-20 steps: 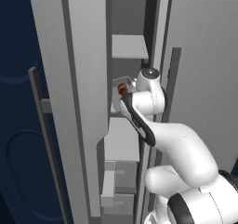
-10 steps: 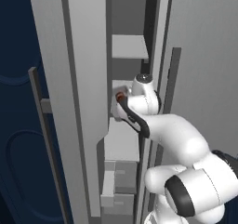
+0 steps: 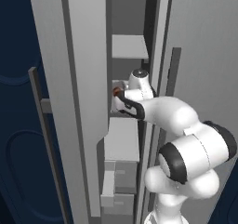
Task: Take the meat container that has the chicken drumstick and place it on the second highest rack of the freezer. Then take the vegetable container that has the bell pepper and avocado and place it on the highest rack of the freezer.
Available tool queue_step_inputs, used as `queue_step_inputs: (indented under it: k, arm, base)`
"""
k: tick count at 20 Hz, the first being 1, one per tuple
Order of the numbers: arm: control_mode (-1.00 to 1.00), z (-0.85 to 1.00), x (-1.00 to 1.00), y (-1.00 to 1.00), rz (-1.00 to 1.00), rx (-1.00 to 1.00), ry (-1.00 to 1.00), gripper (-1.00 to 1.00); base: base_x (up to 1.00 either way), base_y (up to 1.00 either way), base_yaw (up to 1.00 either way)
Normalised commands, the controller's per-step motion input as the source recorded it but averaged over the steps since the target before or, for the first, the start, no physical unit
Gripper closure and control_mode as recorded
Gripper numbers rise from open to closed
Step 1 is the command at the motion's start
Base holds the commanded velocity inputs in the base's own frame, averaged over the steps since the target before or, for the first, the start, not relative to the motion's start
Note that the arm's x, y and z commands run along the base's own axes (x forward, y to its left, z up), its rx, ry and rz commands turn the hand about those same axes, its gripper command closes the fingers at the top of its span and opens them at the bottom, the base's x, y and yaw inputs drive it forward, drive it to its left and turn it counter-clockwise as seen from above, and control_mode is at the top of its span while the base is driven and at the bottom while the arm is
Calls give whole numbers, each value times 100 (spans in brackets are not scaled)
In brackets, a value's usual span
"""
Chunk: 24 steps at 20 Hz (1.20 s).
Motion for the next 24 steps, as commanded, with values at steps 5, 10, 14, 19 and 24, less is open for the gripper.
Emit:
queue_step_inputs:
  k: [5, 10, 14, 19, 24]
  arm:
    - [-100, 0, 67, 0, -3, 0, 0, 100]
    - [-100, 0, 35, 0, -8, 0, 0, 100]
    - [-100, -16, 14, 6, -7, 0, 0, 100]
    - [-100, -36, 25, 4, -1, 0, 4, 100]
    - [-100, -11, 6, 19, 0, 0, 3, 100]
  base:
    - [0, 0, 0]
    - [0, 0, 0]
    - [0, 0, 0]
    - [0, 0, 0]
    - [0, 0, 0]
